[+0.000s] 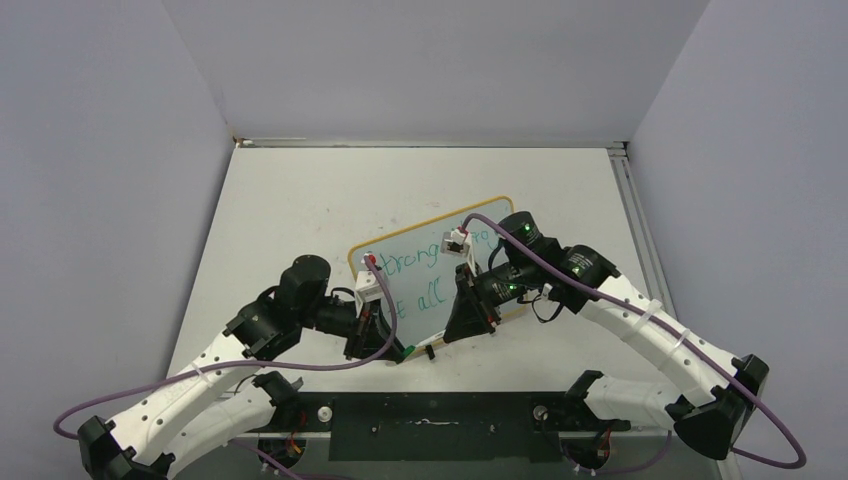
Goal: Write a sentence on the whiteboard
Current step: Close the whiteboard marker at the center of the board.
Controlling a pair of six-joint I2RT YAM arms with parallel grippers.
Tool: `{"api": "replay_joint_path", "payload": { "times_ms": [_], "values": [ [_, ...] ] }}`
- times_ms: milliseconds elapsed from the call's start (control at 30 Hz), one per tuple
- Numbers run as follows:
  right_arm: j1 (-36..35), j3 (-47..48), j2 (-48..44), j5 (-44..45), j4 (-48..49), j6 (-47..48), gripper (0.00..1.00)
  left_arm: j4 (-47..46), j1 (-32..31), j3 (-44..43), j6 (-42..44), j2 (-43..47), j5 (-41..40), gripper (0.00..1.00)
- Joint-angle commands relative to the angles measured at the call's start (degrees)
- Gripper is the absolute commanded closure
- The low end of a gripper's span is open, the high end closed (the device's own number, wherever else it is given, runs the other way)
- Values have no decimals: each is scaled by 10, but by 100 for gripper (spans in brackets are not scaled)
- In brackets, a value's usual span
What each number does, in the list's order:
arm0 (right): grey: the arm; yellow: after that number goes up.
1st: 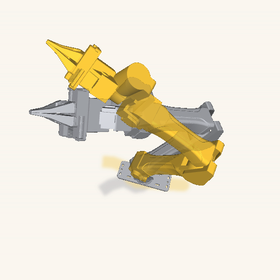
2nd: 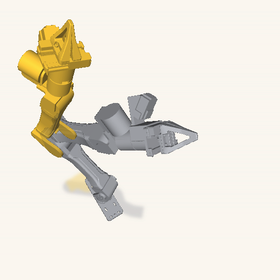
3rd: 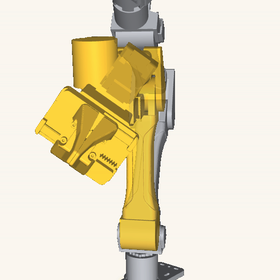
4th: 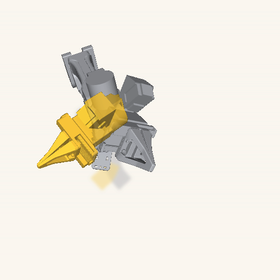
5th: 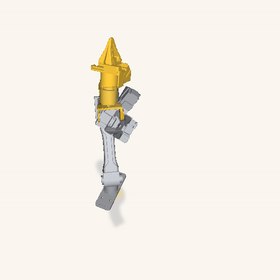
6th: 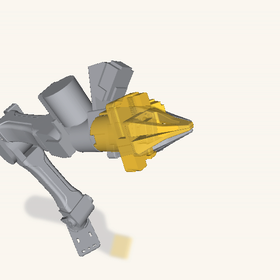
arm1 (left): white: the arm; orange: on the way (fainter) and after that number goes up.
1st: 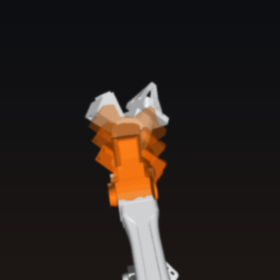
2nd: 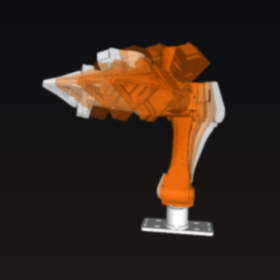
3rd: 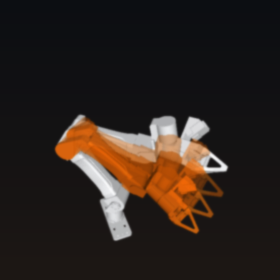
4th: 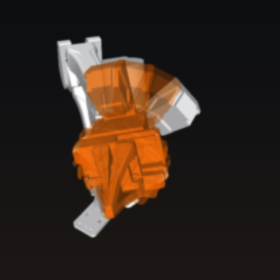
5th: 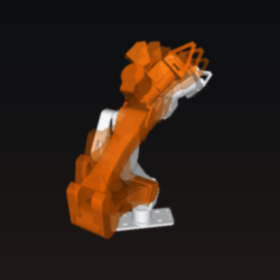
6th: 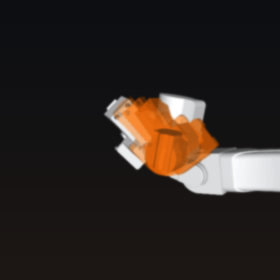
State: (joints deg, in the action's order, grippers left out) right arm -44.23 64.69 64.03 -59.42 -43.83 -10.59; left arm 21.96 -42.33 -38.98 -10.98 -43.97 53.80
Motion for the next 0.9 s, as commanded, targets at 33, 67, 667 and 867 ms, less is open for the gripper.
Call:
{"api": "replay_joint_path", "payload": {
  "times_ms": [33, 67, 667, 867],
  "values": [
    [2, -1, 13, -15, 8, 21, 95, -2, -7, -34, 17, -3, 8, 100],
    [2, -1, 13, -15, 9, 21, 95, -2, -8, -34, 18, -4, 8, 100],
    [1, -11, 26, -40, 5, 30, 95, -3, -14, -42, 25, -17, 7, 100],
    [1, -16, 30, -46, 4, 40, 95, -2, -18, -46, 29, -28, 11, 100]
  ]
}}
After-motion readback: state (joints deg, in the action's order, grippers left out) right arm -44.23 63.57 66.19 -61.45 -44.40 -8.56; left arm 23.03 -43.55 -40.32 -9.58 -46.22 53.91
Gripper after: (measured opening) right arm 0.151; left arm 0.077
